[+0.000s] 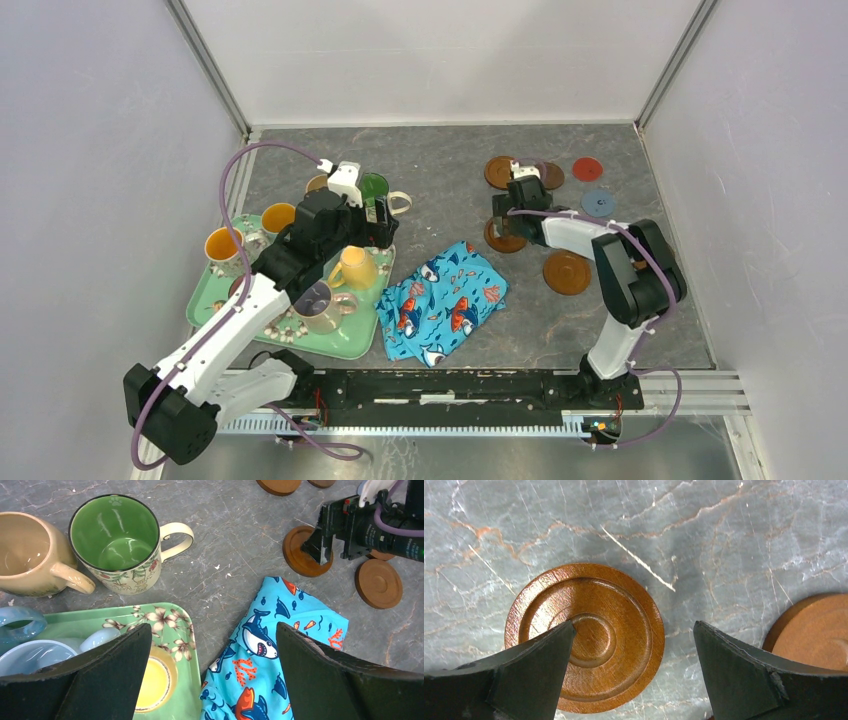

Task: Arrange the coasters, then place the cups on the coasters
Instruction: Move the coaster to the center of the board.

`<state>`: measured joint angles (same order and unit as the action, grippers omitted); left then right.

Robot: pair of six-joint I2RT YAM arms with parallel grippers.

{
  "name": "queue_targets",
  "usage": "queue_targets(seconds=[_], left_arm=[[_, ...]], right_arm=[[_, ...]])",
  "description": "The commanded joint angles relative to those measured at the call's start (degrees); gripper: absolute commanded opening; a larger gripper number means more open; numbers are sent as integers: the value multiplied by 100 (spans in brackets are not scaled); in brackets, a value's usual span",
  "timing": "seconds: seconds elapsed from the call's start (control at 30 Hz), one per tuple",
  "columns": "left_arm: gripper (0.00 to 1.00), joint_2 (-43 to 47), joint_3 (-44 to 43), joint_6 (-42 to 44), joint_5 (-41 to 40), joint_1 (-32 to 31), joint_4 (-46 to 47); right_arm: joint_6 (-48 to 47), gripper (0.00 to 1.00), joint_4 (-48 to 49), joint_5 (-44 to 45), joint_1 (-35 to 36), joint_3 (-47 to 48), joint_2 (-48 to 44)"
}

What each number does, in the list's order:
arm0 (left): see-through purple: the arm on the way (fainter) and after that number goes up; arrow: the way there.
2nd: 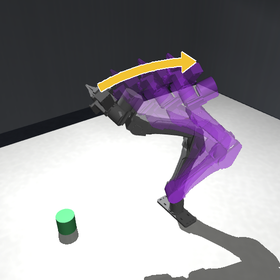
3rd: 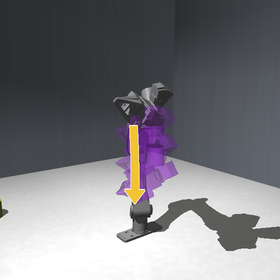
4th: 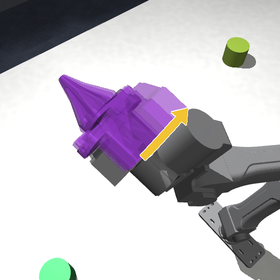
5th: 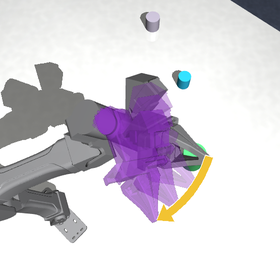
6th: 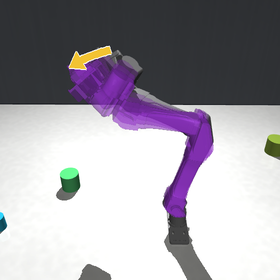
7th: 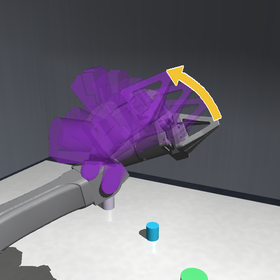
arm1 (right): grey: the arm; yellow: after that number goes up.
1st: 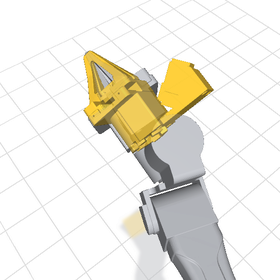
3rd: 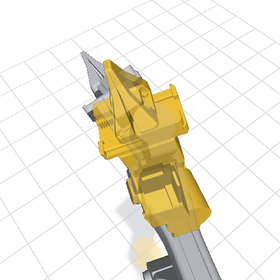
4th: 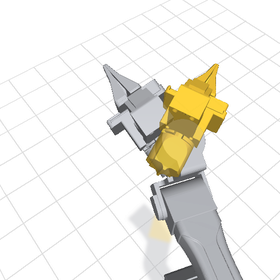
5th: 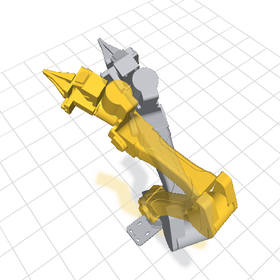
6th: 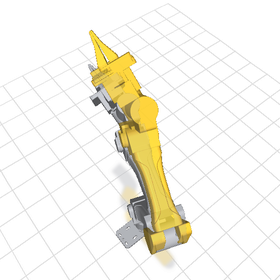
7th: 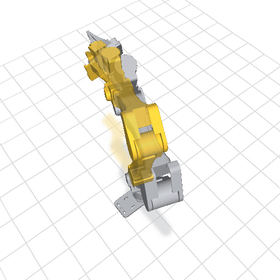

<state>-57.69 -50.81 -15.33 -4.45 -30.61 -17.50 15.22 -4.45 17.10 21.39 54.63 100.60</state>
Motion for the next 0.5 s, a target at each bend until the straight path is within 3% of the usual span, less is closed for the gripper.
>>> queue_targets(seconds=[0.0,0.47], left_arm=[[100,56,15,295,-126,-2,94],[100,28,12,377,-221,2,74]], right_arm=[[-79,98,-258,284,17,266,450],[-149,98,-341,347,-86,649,857]])
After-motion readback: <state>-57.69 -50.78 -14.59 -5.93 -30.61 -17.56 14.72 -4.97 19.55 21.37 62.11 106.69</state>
